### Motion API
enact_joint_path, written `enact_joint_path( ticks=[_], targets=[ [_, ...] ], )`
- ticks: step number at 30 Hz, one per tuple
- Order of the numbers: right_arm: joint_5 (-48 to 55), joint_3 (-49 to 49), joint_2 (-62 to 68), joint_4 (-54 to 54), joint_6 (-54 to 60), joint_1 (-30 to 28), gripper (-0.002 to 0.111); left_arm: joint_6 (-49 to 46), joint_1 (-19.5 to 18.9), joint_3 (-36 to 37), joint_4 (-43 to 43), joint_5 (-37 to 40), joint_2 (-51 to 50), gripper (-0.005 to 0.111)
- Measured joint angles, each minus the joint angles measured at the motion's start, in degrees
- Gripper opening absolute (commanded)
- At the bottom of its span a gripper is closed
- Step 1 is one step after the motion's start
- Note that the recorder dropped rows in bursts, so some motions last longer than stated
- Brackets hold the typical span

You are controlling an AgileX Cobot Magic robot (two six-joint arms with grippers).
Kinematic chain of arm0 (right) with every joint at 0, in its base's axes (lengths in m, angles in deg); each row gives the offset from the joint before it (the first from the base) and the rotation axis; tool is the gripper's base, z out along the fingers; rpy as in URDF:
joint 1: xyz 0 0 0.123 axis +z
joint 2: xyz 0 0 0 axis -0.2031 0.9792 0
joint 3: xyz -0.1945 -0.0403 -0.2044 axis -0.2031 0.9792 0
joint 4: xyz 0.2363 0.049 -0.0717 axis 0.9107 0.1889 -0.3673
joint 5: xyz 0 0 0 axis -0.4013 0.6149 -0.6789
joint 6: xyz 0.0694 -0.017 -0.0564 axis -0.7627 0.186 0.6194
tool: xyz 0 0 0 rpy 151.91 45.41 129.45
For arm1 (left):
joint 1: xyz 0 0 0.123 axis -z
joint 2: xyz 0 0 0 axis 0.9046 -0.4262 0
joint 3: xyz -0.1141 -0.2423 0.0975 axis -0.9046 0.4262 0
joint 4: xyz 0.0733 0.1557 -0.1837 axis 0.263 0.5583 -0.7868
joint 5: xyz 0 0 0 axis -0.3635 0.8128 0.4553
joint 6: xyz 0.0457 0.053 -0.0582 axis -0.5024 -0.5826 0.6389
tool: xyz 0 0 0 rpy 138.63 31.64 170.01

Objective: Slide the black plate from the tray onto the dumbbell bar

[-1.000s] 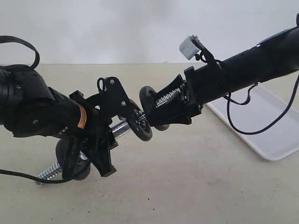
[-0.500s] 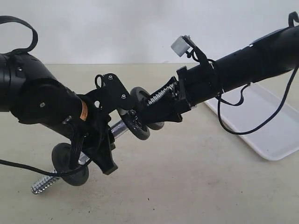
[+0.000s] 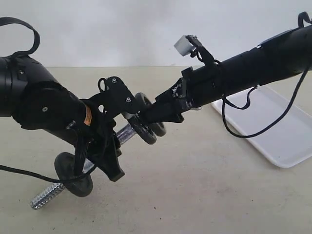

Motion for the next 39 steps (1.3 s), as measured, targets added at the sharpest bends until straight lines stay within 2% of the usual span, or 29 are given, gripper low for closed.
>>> enact_joint_path(
  ticks=[9, 13, 16, 18, 19, 21, 23, 25, 28, 32, 39],
  targets=[
    [-3.6, 0.0, 0.0, 0.8, -0.7, 0.0, 0.105, 0.4, 0.0, 0.0, -1.3, 8.6, -0.2, 0.004],
    [-3.7, 0.0, 0.0, 0.8, -1.2, 0.0, 0.105, 0.4, 0.0, 0.0, -1.3, 8.7, -0.2, 0.004],
    [-3.7, 0.0, 0.0, 0.8, -1.6, 0.0, 0.099, 0.4, 0.0, 0.0, -1.3, 7.1, -0.2, 0.004],
    [-3.7, 0.0, 0.0, 0.8, -2.0, 0.0, 0.083, 0.4, 0.0, 0.0, -1.3, 6.2, -0.2, 0.004],
    [-3.7, 0.0, 0.0, 0.8, -2.6, 0.0, 0.071, 0.4, 0.0, 0.0, -1.3, 5.7, -0.2, 0.004],
    [-3.7, 0.0, 0.0, 0.6, -4.3, 0.0, 0.039, 0.4, 0.0, 0.0, -1.3, 4.9, -0.2, 0.004],
    [-3.7, 0.0, 0.0, -0.4, -6.0, 0.0, 0.000, 0.4, 0.0, 0.0, -1.3, 4.1, -0.2, 0.004],
    [-4.2, 0.0, -0.7, -2.4, -7.4, 0.0, 0.003, 0.4, 0.0, 0.0, -1.3, 3.7, -0.2, 0.004],
    [-7.8, 0.0, -2.5, -6.9, -10.1, 0.0, 0.000, 0.4, 0.0, 0.0, -1.2, 3.6, -0.2, 0.004],
    [-14.6, 0.0, -6.4, -18.1, -17.0, 0.0, 0.000, 0.8, -0.5, 0.0, -1.2, 3.6, -0.2, 0.004],
    [-22.8, 0.0, -11.4, -51.3, -41.3, 0.0, 0.000, 1.4, -1.0, 0.0, -1.2, 3.7, -0.2, 0.004]
  ],
)
